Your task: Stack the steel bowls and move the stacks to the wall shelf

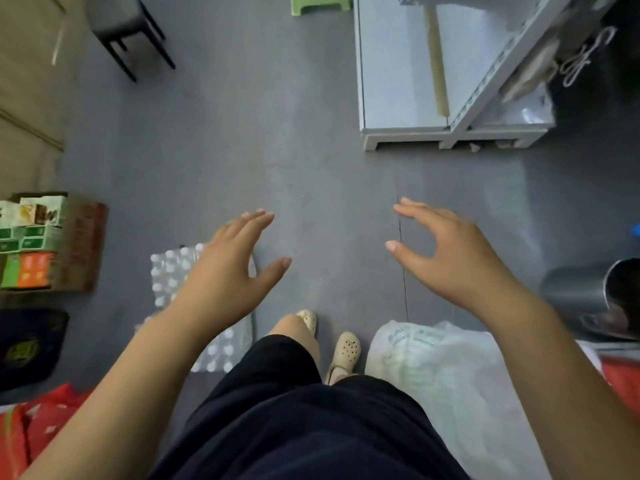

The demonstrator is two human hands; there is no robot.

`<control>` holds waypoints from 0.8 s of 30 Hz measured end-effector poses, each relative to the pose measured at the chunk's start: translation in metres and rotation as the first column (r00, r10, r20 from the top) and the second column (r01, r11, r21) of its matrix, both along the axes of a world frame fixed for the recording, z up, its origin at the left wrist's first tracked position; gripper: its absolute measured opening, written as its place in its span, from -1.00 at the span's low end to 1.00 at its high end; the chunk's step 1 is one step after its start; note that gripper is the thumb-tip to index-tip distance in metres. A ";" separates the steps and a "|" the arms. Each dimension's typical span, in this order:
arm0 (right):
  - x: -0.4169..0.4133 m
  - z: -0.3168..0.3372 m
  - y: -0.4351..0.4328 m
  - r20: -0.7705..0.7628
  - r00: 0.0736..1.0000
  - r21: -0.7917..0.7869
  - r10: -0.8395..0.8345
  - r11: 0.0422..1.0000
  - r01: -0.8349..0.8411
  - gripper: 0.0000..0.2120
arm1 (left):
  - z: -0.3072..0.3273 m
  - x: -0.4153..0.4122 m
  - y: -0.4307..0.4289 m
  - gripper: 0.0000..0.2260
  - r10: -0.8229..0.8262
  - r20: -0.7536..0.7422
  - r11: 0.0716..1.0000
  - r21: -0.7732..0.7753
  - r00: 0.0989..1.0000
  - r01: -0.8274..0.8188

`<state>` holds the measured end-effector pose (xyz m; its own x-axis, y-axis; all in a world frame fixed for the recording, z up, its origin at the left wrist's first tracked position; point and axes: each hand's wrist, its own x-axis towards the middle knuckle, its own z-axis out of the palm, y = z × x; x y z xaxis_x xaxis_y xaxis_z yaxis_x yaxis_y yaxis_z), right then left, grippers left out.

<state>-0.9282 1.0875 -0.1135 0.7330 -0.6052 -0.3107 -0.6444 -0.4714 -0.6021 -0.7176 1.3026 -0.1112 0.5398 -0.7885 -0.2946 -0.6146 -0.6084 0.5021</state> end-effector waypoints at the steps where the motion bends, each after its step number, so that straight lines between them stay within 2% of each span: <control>1: 0.017 -0.001 -0.005 0.019 0.999 0.014 0.029 0.999 -0.030 -0.48 | 0.001 0.009 0.000 -0.38 0.037 0.002 0.999 -0.004 0.999 -0.037; 8: 0.156 -0.014 -0.015 0.103 0.980 0.085 0.168 0.981 -0.177 -0.47 | 0.009 0.101 -0.021 -0.36 0.237 0.004 0.967 -0.092 0.971 -0.236; 18: 0.364 0.025 -0.103 0.154 0.975 -0.018 0.157 0.988 -0.156 -0.45 | 0.040 0.315 -0.117 -0.31 0.103 0.153 0.990 -0.111 0.983 -0.087; 24: 0.422 0.026 -0.172 0.154 0.987 0.009 0.044 0.999 -0.046 -0.46 | 0.032 0.386 -0.194 -0.31 0.092 0.095 0.991 -0.102 0.991 -0.082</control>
